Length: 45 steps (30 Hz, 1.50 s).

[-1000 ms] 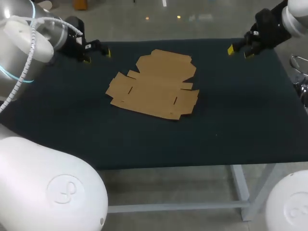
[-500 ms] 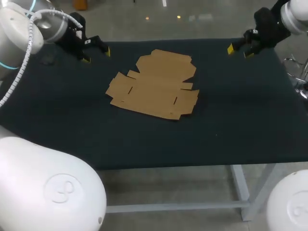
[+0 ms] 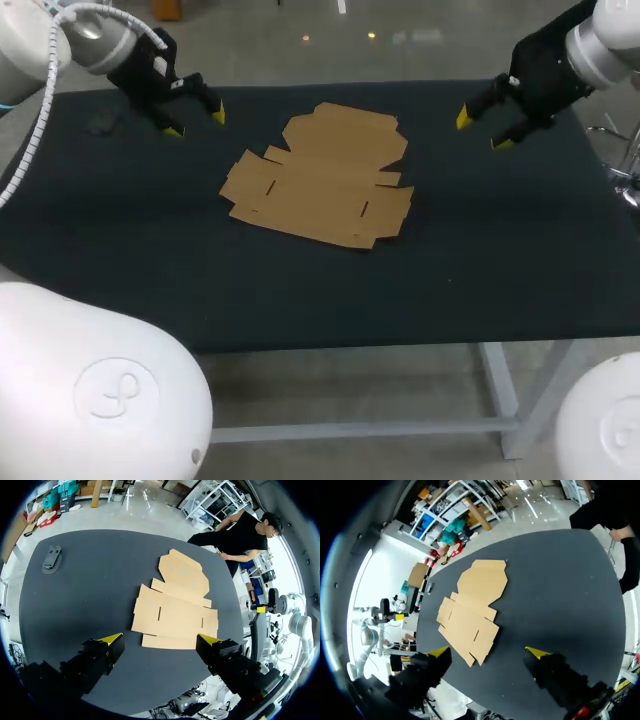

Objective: Assemble the packaging by folding the flat box into shape, placing the metal phone stand inside, and closing the box properly

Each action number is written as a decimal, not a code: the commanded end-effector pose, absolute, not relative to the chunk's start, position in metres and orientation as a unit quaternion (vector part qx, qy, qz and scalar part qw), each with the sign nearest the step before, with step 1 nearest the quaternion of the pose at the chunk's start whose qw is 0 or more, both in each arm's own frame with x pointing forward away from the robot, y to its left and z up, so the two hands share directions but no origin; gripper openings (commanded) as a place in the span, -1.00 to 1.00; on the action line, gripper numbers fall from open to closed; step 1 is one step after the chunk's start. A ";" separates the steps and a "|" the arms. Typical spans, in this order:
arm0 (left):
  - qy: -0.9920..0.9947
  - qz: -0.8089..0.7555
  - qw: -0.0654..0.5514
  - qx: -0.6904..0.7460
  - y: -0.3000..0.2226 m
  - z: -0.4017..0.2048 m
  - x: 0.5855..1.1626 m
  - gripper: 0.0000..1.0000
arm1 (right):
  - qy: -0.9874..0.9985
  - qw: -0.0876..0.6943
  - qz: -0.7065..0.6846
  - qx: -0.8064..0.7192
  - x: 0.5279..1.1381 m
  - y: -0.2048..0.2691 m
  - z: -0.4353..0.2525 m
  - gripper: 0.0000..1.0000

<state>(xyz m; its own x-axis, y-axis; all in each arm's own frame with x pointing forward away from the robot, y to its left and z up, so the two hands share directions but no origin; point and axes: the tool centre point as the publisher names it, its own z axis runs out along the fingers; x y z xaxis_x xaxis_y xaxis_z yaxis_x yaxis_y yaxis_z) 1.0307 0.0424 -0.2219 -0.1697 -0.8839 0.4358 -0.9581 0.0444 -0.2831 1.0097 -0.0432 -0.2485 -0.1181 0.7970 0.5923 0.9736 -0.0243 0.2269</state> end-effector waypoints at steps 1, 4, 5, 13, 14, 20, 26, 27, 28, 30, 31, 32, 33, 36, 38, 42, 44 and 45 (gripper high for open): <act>-0.725 0.242 0.098 0.637 0.052 -0.225 1.030 1.00 | -0.667 0.171 -0.310 -0.656 1.004 -0.047 -0.250 1.00; -0.725 0.245 0.107 0.635 0.056 -0.228 1.028 1.00 | -0.654 0.179 -0.307 -0.667 0.997 -0.044 -0.254 1.00; -0.724 0.246 0.110 0.635 0.058 -0.229 1.027 1.00 | -0.649 0.184 -0.307 -0.671 0.995 -0.042 -0.256 1.00; -0.735 0.250 0.124 0.618 0.063 -0.231 1.020 1.00 | -0.637 0.200 -0.302 -0.680 0.988 -0.035 -0.270 1.00; -0.735 0.249 0.124 0.618 0.063 -0.231 1.019 1.00 | -0.638 0.201 -0.301 -0.680 0.988 -0.034 -0.271 1.00; -0.733 0.259 0.115 0.619 0.063 -0.236 1.009 1.00 | -0.641 0.196 -0.294 -0.681 0.984 -0.023 -0.281 1.00; -0.720 0.274 0.106 0.629 0.061 -0.243 1.005 1.00 | -0.635 0.207 -0.294 -0.683 0.985 -0.010 -0.300 1.00; -0.718 0.275 0.106 0.631 0.061 -0.243 1.005 1.00 | -0.633 0.205 -0.292 -0.686 0.985 -0.007 -0.304 1.00; -0.717 0.278 0.106 0.631 0.062 -0.244 1.006 1.00 | -0.632 0.206 -0.293 -0.687 0.985 -0.004 -0.307 1.00; -0.712 0.281 0.108 0.634 0.063 -0.245 1.006 1.00 | -0.631 0.210 -0.288 -0.689 0.985 0.005 -0.316 1.00; -0.712 0.281 0.109 0.634 0.063 -0.245 1.006 1.00 | -0.632 0.205 -0.284 -0.691 0.986 0.008 -0.321 1.00; -0.712 0.281 0.109 0.634 0.063 -0.245 1.006 1.00 | -0.630 0.216 -0.288 -0.688 0.986 0.012 -0.325 1.00; -0.712 0.281 0.109 0.634 0.063 -0.245 1.006 1.00 | -0.629 0.221 -0.291 -0.686 0.987 0.014 -0.328 1.00; -0.712 0.281 0.109 0.634 0.063 -0.245 1.006 1.00 | -0.620 0.233 -0.302 -0.685 0.990 0.020 -0.338 1.00; -0.712 0.281 0.109 0.634 0.063 -0.245 1.006 1.00 | -0.613 0.242 -0.305 -0.687 0.991 0.023 -0.344 1.00; -0.712 0.281 0.109 0.634 0.063 -0.245 1.006 1.00 | -0.604 0.260 -0.304 -0.689 0.993 0.027 -0.356 1.00; -0.712 0.281 0.109 0.634 0.063 -0.245 1.006 1.00 | -0.598 0.266 -0.309 -0.690 0.993 0.029 -0.360 0.89; -0.712 0.281 0.109 0.634 0.063 -0.245 1.006 1.00 | -0.595 0.270 -0.309 -0.691 0.993 0.032 -0.364 0.80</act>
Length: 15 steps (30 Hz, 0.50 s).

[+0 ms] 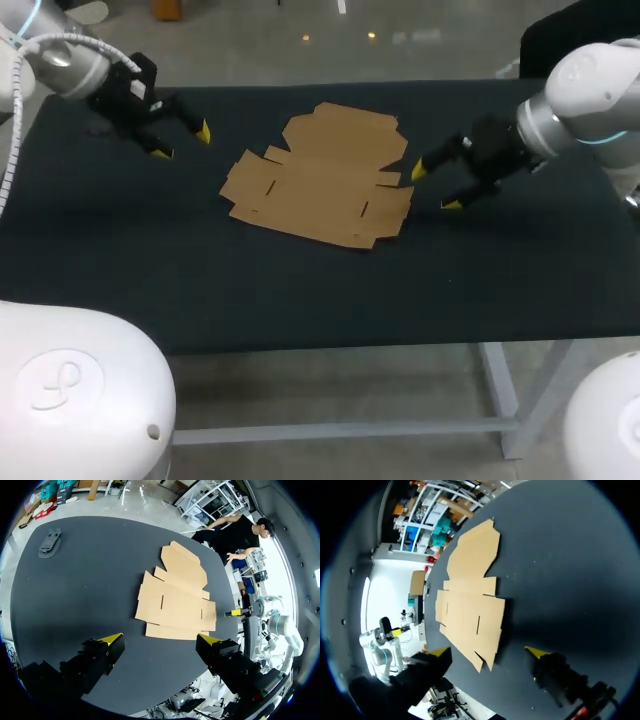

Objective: Assemble the packaging by folding the flat box into shape, placing the metal phone stand inside, and closing the box properly

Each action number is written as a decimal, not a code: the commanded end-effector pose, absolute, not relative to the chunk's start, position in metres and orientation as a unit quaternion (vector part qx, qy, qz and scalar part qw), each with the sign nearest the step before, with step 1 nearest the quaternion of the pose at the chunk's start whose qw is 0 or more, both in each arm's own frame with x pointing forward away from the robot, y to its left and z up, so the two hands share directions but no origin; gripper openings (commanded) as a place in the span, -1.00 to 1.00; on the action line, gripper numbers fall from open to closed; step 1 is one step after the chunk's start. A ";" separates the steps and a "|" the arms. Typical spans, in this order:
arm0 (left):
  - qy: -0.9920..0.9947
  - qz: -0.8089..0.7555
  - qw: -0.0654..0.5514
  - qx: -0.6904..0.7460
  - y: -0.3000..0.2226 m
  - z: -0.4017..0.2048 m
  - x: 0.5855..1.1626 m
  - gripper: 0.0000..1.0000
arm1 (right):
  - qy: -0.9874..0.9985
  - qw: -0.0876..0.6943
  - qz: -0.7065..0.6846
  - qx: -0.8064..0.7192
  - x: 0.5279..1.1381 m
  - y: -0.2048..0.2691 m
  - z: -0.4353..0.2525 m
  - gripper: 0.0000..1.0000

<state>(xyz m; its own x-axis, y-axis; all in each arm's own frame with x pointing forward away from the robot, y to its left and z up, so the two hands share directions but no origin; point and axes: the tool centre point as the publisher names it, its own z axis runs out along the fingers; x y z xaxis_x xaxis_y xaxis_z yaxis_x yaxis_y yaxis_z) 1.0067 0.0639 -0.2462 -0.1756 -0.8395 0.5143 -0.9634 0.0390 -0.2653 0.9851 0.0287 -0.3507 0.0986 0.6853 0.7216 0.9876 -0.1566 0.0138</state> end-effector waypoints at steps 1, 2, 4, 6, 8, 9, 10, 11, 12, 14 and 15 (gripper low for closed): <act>-0.712 0.281 0.109 0.634 0.063 -0.245 1.006 1.00 | -0.595 0.271 -0.308 -0.691 0.993 0.034 -0.366 0.76; -0.712 0.281 0.109 0.634 0.063 -0.245 1.006 1.00 | -0.594 0.279 -0.306 -0.690 0.993 0.037 -0.370 0.68; -0.712 0.281 0.109 0.634 0.063 -0.245 1.006 1.00 | -0.591 0.287 -0.305 -0.689 0.994 0.042 -0.377 0.58; -0.712 0.281 0.109 0.634 0.063 -0.245 1.006 1.00 | -0.585 0.298 -0.307 -0.689 0.996 0.045 -0.382 0.47; -0.712 0.281 0.109 0.634 0.063 -0.245 1.006 1.00 | -0.578 0.304 -0.309 -0.691 0.998 0.049 -0.388 0.40; -0.712 0.281 0.109 0.634 0.063 -0.245 1.006 1.00 | -0.576 0.307 -0.309 -0.692 0.999 0.050 -0.391 0.37; -0.712 0.281 0.109 0.634 0.063 -0.245 1.006 1.00 | -0.574 0.307 -0.309 -0.693 1.000 0.051 -0.394 0.35; -0.712 0.281 0.109 0.634 0.063 -0.245 1.006 1.00 | -0.572 0.307 -0.309 -0.694 1.001 0.051 -0.396 0.35; -0.712 0.281 0.109 0.634 0.063 -0.245 1.006 1.00 | -0.570 0.308 -0.309 -0.696 1.002 0.052 -0.399 0.31; -0.712 0.281 0.109 0.634 0.063 -0.245 1.006 1.00 | -0.566 0.307 -0.308 -0.701 1.004 0.053 -0.402 0.25; -0.712 0.281 0.109 0.634 0.063 -0.245 1.006 1.00 | -0.564 0.307 -0.309 -0.702 1.005 0.054 -0.403 0.17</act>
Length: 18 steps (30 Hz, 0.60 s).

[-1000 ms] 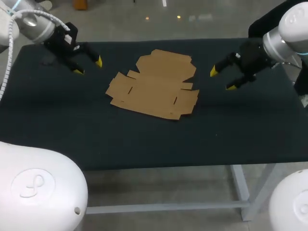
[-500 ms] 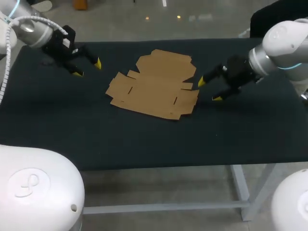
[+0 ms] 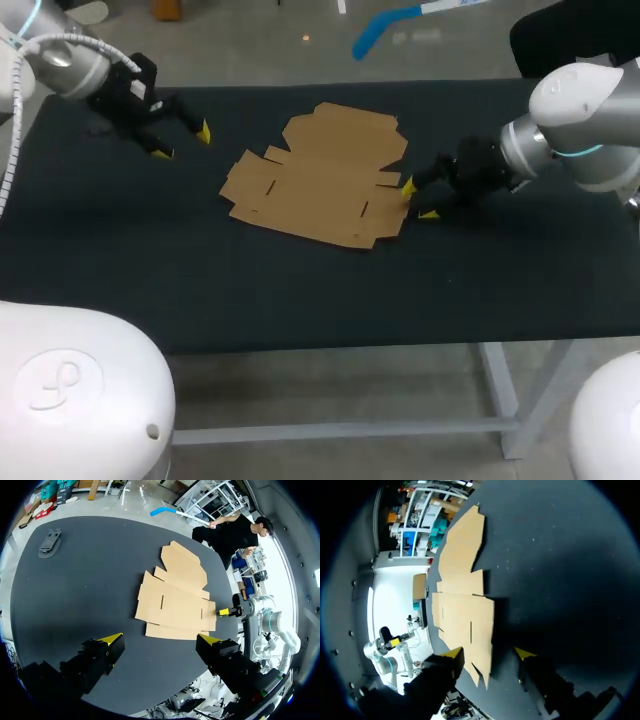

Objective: Assemble the packaging by folding the flat box into shape, placing the metal phone stand inside, and closing the box properly

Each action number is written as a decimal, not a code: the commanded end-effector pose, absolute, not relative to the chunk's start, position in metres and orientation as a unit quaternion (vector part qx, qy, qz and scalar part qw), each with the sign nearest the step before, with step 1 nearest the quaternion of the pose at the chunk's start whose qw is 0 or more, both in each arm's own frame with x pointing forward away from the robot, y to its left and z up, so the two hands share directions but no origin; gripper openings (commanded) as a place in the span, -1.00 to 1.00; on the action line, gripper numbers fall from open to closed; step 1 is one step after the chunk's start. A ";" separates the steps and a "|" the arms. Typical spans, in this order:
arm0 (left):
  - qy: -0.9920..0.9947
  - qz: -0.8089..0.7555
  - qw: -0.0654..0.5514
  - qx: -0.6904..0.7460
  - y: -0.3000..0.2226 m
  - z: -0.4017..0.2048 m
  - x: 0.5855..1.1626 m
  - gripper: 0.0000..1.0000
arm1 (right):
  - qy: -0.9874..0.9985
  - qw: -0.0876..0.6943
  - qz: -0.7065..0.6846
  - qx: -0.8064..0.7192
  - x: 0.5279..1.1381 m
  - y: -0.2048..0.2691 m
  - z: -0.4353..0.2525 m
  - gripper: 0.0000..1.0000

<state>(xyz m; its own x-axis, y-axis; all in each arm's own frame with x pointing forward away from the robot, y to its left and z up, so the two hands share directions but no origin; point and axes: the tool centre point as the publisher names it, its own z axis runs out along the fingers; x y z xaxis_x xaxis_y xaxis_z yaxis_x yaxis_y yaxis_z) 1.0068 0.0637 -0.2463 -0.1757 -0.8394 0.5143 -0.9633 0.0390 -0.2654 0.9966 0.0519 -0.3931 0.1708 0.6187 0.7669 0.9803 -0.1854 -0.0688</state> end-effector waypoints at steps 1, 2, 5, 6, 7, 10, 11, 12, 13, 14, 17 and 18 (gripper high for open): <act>-0.712 0.281 0.109 0.634 0.063 -0.245 1.006 1.00 | -0.560 0.309 -0.311 -0.703 1.007 0.054 -0.405 0.10; -0.712 0.281 0.109 0.634 0.063 -0.245 1.006 1.00 | -0.558 0.309 -0.312 -0.704 1.008 0.054 -0.405 0.05; -0.712 0.281 0.109 0.634 0.063 -0.245 1.006 1.00 | -0.552 0.314 -0.316 -0.705 1.015 0.057 -0.408 -0.02; -0.712 0.281 0.109 0.634 0.063 -0.245 1.006 1.00 | -0.552 0.314 -0.317 -0.705 1.016 0.058 -0.408 -0.03; -0.712 0.281 0.109 0.634 0.063 -0.245 1.006 1.00 | -0.549 0.316 -0.319 -0.704 1.017 0.060 -0.408 -0.04; -0.712 0.281 0.109 0.634 0.063 -0.245 1.006 1.00 | -0.550 0.318 -0.321 -0.703 1.020 0.066 -0.408 -0.37; -0.712 0.281 0.109 0.634 0.063 -0.245 1.006 1.00 | -0.550 0.320 -0.321 -0.702 1.020 0.068 -0.408 -0.73; -0.712 0.281 0.109 0.634 0.063 -0.245 1.006 1.00 | -0.551 0.322 -0.321 -0.700 1.021 0.069 -0.409 -1.00; -0.712 0.281 0.109 0.634 0.063 -0.245 1.006 1.00 | -0.553 0.325 -0.320 -0.698 1.021 0.071 -0.409 -1.00; -0.712 0.281 0.109 0.634 0.063 -0.245 1.006 1.00 | -0.554 0.326 -0.320 -0.696 1.021 0.072 -0.410 -1.00; -0.712 0.281 0.109 0.634 0.063 -0.245 1.006 1.00 | -0.561 0.334 -0.322 -0.686 1.019 0.073 -0.410 -1.00; -0.712 0.281 0.109 0.634 0.063 -0.245 1.006 1.00 | -0.562 0.335 -0.322 -0.685 1.018 0.073 -0.410 -1.00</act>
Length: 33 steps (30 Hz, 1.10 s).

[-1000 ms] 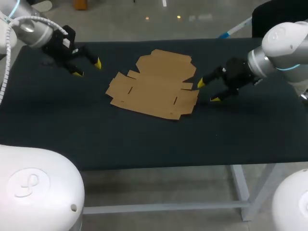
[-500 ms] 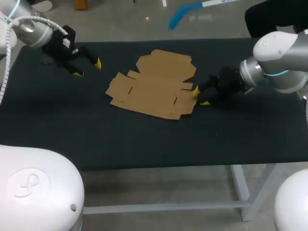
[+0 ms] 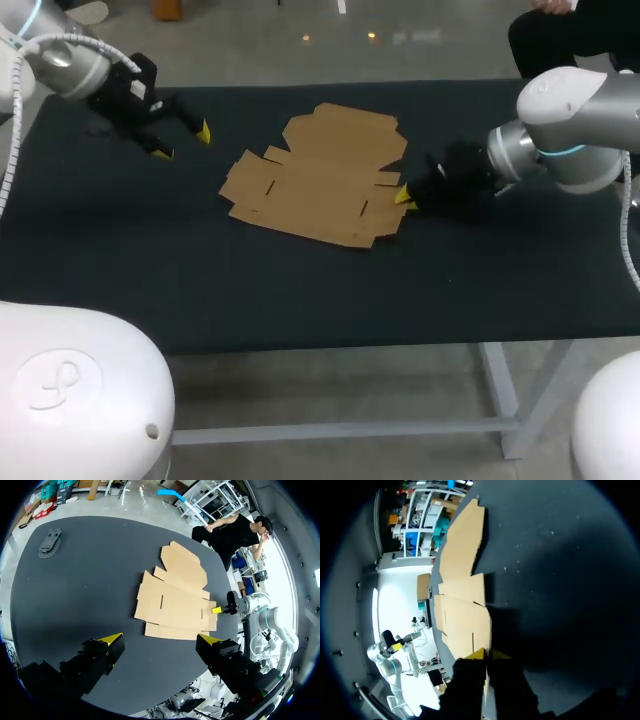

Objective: Assemble the packaging by folding the flat box into shape, placing the metal phone stand inside, and closing the box properly

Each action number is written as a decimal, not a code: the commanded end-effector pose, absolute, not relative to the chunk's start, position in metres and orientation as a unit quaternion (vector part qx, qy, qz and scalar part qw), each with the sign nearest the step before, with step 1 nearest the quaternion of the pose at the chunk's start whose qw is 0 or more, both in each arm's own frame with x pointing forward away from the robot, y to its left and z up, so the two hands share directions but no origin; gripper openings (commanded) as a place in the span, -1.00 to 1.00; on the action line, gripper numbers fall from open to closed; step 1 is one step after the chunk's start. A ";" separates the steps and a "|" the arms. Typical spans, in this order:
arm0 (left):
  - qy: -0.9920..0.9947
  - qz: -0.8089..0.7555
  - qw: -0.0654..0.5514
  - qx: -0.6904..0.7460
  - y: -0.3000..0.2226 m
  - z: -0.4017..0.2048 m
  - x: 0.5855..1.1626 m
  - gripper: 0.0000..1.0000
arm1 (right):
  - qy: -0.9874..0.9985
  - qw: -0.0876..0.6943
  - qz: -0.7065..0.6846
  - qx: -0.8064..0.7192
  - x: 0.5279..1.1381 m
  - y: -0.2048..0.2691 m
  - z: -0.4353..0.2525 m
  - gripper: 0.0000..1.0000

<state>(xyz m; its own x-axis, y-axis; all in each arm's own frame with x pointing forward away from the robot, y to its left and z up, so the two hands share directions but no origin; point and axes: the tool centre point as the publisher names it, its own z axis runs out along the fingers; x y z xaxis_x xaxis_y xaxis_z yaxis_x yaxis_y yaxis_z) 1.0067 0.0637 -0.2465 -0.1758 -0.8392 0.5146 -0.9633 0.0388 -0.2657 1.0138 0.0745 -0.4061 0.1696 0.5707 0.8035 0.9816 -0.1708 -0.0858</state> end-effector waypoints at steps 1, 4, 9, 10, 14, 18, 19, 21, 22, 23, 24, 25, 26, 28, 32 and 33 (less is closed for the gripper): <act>-0.712 0.281 0.109 0.634 0.063 -0.245 1.006 1.00 | -0.563 0.337 -0.322 -0.682 1.017 0.072 -0.409 -1.00; -0.712 0.281 0.109 0.634 0.063 -0.245 1.006 1.00 | -0.571 0.347 -0.324 -0.670 1.012 0.070 -0.408 -1.00; -0.712 0.281 0.109 0.634 0.063 -0.245 1.006 1.00 | -0.580 0.363 -0.327 -0.652 1.005 0.065 -0.405 -1.00; -0.712 0.281 0.109 0.634 0.063 -0.245 1.006 1.00 | -0.581 0.364 -0.326 -0.651 1.003 0.064 -0.404 -1.00; -0.712 0.281 0.109 0.634 0.063 -0.245 1.006 1.00 | -0.590 0.376 -0.328 -0.635 0.995 0.062 -0.400 -1.00; -0.712 0.281 0.109 0.634 0.063 -0.245 1.006 1.00 | -0.608 0.386 -0.322 -0.615 0.986 0.065 -0.397 -1.00; -0.712 0.281 0.109 0.634 0.063 -0.245 1.006 1.00 | -0.613 0.387 -0.319 -0.610 0.984 0.067 -0.397 -1.00; -0.712 0.281 0.109 0.634 0.063 -0.245 1.006 1.00 | -0.630 0.387 -0.309 -0.599 0.980 0.070 -0.396 -1.00; -0.712 0.281 0.109 0.634 0.063 -0.245 1.006 1.00 | -0.634 0.386 -0.305 -0.596 0.978 0.071 -0.396 -1.00; -0.712 0.281 0.109 0.634 0.063 -0.245 1.006 1.00 | -0.637 0.383 -0.301 -0.597 0.977 0.071 -0.397 -1.00; -0.712 0.281 0.109 0.634 0.063 -0.245 1.006 1.00 | -0.640 0.384 -0.299 -0.594 0.976 0.071 -0.397 -1.00; -0.712 0.281 0.109 0.634 0.063 -0.245 1.006 1.00 | -0.642 0.385 -0.297 -0.593 0.976 0.071 -0.397 -1.00; -0.712 0.281 0.109 0.634 0.063 -0.245 1.006 1.00 | -0.643 0.383 -0.294 -0.595 0.975 0.071 -0.397 -1.00; -0.712 0.281 0.109 0.634 0.063 -0.245 1.006 1.00 | -0.647 0.379 -0.286 -0.596 0.973 0.071 -0.398 -1.00; -0.712 0.281 0.109 0.634 0.063 -0.245 1.006 1.00 | -0.650 0.367 -0.272 -0.608 0.971 0.068 -0.399 1.00; -0.712 0.281 0.109 0.634 0.063 -0.245 1.006 1.00 | -0.651 0.364 -0.269 -0.609 0.970 0.067 -0.399 1.00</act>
<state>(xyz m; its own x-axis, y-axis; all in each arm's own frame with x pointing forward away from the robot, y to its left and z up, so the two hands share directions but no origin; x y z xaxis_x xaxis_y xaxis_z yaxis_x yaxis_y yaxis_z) 1.0067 0.0637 -0.2467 -0.1758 -0.8390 0.5149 -0.9632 0.0386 -0.2661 0.9715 0.0655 -0.4032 0.0085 0.5827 0.8126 0.9890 0.1153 -0.0930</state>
